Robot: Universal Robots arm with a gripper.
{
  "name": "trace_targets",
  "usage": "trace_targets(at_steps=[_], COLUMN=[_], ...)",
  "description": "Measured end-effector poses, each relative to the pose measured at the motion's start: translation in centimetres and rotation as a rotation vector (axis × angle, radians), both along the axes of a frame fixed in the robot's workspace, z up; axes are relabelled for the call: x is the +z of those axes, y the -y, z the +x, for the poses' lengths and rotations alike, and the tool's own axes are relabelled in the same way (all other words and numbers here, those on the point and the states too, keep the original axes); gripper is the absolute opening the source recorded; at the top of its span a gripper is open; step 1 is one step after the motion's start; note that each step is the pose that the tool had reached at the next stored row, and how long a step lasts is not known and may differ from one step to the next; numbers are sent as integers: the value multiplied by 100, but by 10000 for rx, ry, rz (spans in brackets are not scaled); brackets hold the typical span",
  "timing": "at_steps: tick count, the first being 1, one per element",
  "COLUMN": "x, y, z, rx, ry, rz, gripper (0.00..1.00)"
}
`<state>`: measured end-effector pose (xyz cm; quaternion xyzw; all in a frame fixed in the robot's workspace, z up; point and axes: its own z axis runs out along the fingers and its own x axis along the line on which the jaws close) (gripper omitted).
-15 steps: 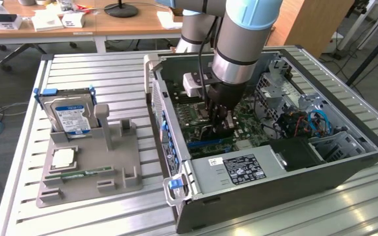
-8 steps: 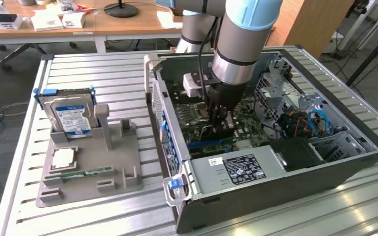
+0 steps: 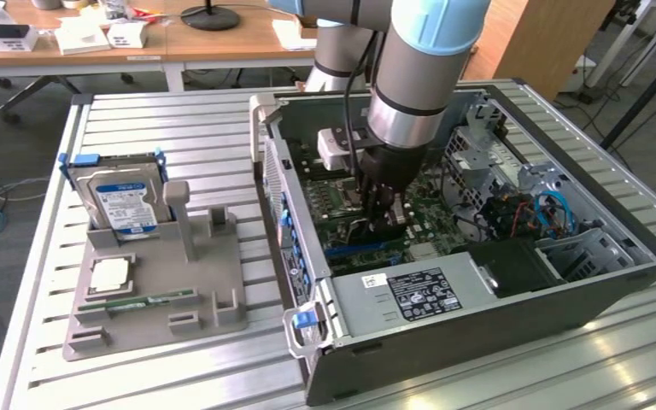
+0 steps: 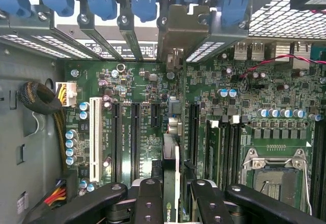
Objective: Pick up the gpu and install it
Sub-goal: 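Insert the gpu into the slot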
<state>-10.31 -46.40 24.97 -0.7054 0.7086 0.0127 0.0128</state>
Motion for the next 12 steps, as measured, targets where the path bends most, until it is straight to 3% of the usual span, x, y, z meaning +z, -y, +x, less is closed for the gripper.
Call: trace_targets(at_steps=[12], x=[-14], y=[0], z=[0], rx=[0], ry=[0], rz=[0], gripper=[26])
